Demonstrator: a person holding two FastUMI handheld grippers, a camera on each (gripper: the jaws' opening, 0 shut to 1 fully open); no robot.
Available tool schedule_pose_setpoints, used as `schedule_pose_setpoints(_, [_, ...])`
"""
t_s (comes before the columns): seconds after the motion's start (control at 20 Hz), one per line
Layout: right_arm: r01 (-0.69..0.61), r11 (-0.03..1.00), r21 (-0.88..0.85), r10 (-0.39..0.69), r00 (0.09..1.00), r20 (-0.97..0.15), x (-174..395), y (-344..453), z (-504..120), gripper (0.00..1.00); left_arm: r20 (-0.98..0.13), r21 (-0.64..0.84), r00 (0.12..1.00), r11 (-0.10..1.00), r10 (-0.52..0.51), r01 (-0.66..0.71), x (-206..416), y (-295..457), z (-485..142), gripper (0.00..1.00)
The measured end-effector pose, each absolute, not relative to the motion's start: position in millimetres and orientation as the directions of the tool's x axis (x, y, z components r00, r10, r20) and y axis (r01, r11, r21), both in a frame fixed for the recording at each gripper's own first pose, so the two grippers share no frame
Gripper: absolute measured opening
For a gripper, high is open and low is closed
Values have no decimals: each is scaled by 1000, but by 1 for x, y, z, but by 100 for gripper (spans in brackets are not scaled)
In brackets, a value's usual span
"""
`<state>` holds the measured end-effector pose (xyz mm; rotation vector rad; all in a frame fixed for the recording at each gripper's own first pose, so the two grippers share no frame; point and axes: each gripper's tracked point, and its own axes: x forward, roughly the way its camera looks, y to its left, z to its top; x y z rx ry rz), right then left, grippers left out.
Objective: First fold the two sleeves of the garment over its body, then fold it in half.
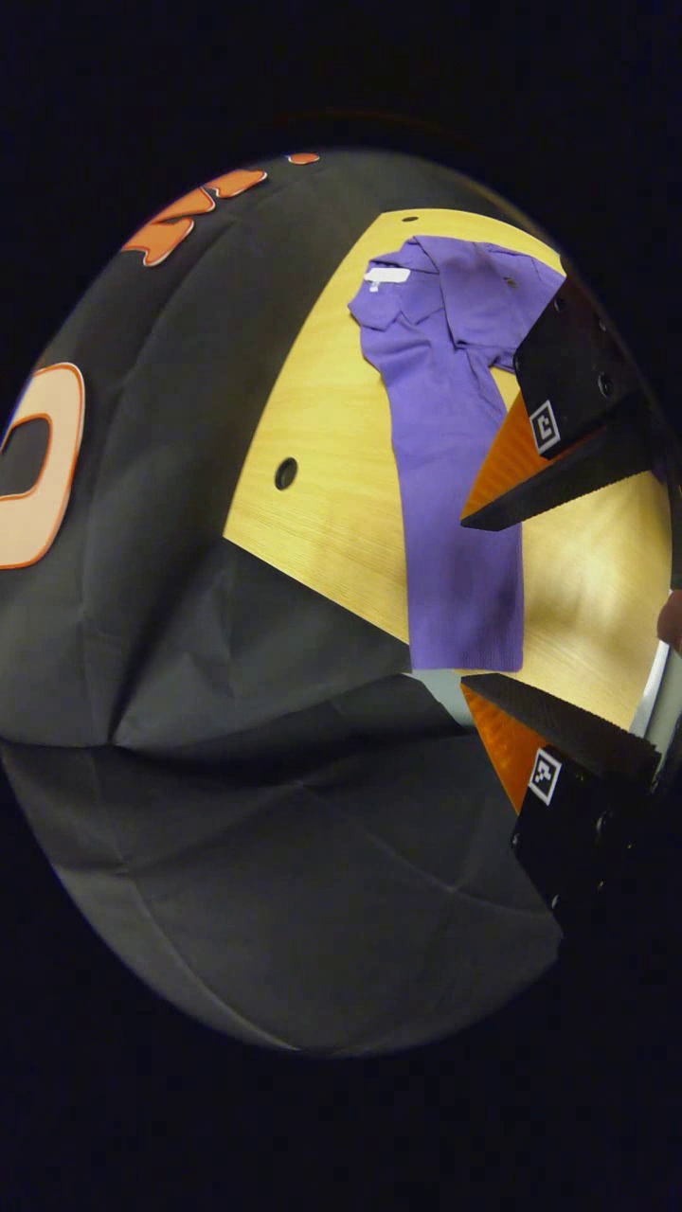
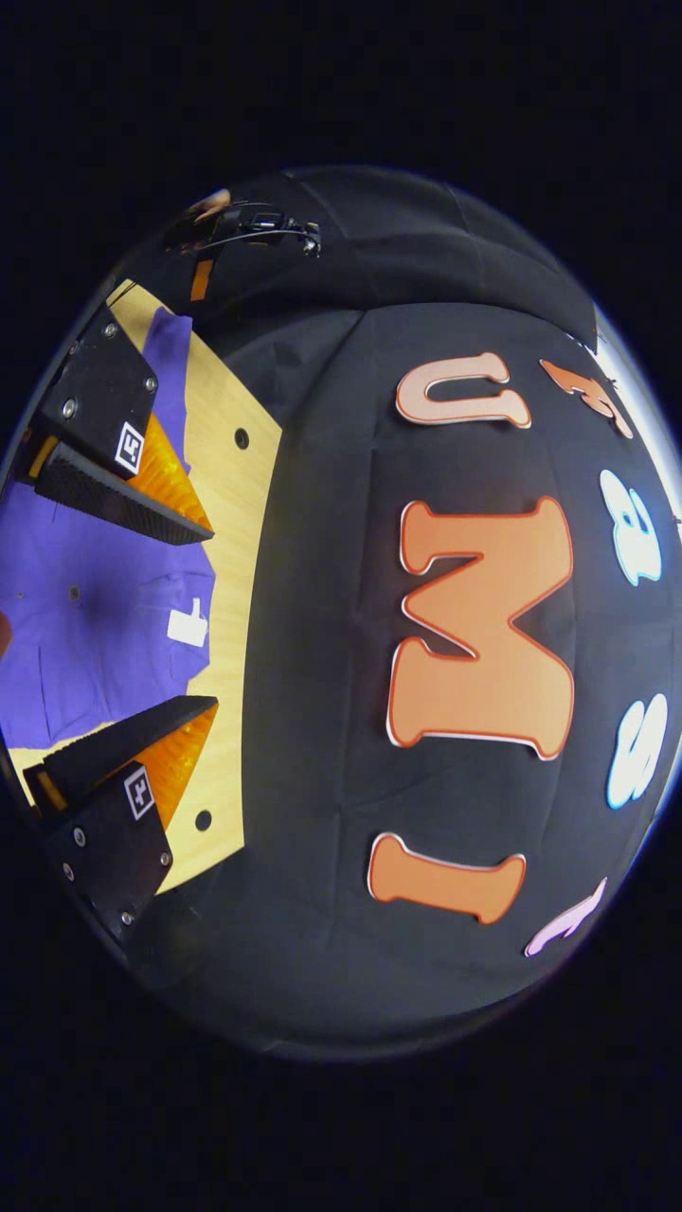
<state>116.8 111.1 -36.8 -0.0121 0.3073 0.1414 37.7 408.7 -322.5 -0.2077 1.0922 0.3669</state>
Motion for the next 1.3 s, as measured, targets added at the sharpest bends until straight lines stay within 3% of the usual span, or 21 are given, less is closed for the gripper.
schedule_pose_setpoints(0.5, [-32,999,-36,20,956,-294,75,66,-39,95,-989,-52,148,916,8,-397,35,414,-416,99])
schedule_pose_setpoints(0.95, [83,996,-40,-92,924,-371,46,27,-68,95,-997,-67,69,911,-43,-406,40,426,-462,96])
schedule_pose_setpoints(1.1, [82,995,-56,-98,915,-391,45,27,-73,96,-999,-30,44,918,-13,-396,39,430,-463,96])
schedule_pose_setpoints(1.2, [70,995,-75,-94,914,-394,43,26,-74,96,-1000,8,18,920,17,-392,38,434,-465,91])
schedule_pose_setpoints(1.25, [63,995,-80,-89,915,-394,43,26,-74,96,-1000,7,21,922,16,-386,37,433,-466,80])
schedule_pose_setpoints(1.3, [57,995,-81,-84,915,-394,42,25,-73,96,-1000,3,25,926,13,-377,40,430,-466,80])
